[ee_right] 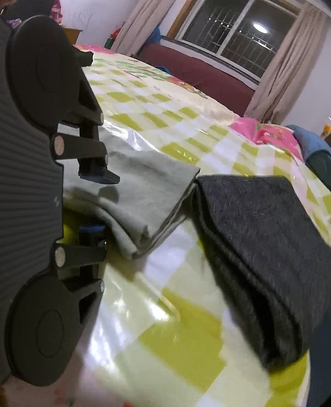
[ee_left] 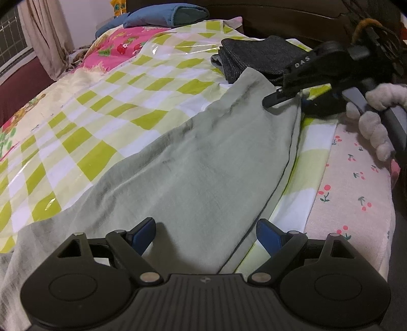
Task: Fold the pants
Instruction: 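Lift the trouser leg end with the right gripper and fold it over the trousers, then lay the folded leg end down and open the right gripper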
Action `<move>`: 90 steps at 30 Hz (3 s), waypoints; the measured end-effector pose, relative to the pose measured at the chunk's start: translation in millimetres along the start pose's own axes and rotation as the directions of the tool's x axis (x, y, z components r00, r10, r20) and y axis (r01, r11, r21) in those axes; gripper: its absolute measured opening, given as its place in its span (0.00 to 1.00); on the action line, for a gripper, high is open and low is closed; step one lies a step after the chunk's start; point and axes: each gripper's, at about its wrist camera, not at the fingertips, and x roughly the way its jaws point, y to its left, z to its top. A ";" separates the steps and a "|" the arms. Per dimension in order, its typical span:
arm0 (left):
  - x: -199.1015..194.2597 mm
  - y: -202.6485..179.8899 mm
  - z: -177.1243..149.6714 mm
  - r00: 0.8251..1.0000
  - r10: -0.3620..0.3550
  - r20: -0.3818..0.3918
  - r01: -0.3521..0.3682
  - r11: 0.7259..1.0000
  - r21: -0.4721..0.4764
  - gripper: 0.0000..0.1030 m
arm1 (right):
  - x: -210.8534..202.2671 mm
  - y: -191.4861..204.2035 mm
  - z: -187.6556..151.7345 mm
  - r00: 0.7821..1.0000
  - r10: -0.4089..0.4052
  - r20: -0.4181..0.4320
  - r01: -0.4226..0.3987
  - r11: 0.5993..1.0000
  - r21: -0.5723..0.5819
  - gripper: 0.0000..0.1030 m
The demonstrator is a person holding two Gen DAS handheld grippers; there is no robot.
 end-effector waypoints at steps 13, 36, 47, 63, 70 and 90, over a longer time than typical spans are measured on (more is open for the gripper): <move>-38.7 42.1 -41.3 0.998 0.060 0.002 -0.060 0.992 -0.107 0.97 | -39.3 82.4 -16.2 0.970 0.243 0.009 -0.242 0.968 -0.074 0.05; -176.9 203.6 -231.1 0.928 0.373 0.007 -0.284 0.717 -0.637 0.97 | 92.3 428.7 -303.5 0.777 0.198 -0.598 -0.582 0.589 -0.561 0.05; -211.4 206.3 -270.3 0.894 0.449 0.006 -0.316 0.640 -0.700 0.97 | 106.4 491.2 -397.3 0.764 0.104 -0.637 -0.626 0.364 -0.690 0.05; -225.0 187.5 -273.0 0.861 0.496 -0.113 -0.436 0.604 -0.667 0.96 | 87.6 474.5 -387.8 0.733 0.089 -0.674 -0.656 0.351 -0.668 0.42; -240.0 183.8 -235.8 0.810 0.586 -0.016 -0.469 0.632 -0.617 0.98 | 66.3 377.5 -258.4 0.926 0.035 -0.376 -0.332 0.546 -0.769 0.46; -152.3 213.6 -209.4 0.829 0.497 -0.258 -0.557 0.685 -0.470 1.00 | 115.5 228.4 -186.9 0.808 0.234 -0.541 -0.411 0.881 -0.233 0.58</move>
